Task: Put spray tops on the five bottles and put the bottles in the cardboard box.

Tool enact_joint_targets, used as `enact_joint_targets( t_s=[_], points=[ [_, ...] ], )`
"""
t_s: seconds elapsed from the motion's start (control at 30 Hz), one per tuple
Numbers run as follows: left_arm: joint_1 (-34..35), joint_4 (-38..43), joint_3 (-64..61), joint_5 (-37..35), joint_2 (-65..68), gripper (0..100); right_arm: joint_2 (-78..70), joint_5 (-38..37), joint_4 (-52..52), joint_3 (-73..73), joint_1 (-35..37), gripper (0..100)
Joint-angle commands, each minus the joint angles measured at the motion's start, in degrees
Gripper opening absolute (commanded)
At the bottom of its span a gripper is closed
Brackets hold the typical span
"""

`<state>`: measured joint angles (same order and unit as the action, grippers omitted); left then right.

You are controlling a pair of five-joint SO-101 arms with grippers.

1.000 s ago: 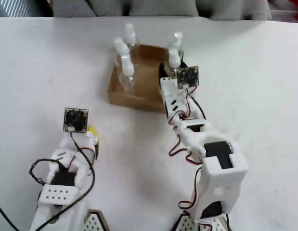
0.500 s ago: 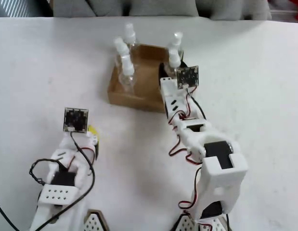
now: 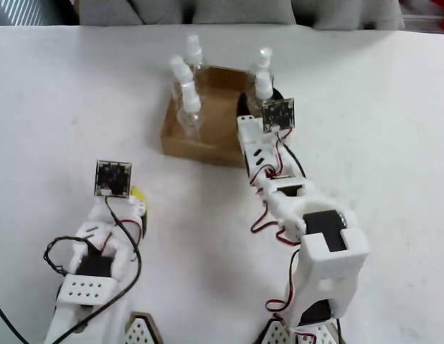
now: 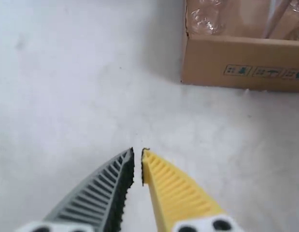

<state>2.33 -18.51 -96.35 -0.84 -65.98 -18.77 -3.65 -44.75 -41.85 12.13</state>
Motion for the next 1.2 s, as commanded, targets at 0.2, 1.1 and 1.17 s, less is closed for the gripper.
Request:
enact_joint_targets(
  t_s=[0.2,1.1,1.17],
  points=[
    [0.22,1.93,0.53,0.53,-1.01,6,1.10,3.43,3.12,2.55,2.42,28.0],
    [0.13,1.93,0.53,0.53,-1.01,6,9.36,11.87,6.55,2.55,1.01,28.3],
    [0.13,1.93,0.53,0.53,-1.01,6,10.77,12.13,6.64,2.55,0.75,28.3]
  ],
)
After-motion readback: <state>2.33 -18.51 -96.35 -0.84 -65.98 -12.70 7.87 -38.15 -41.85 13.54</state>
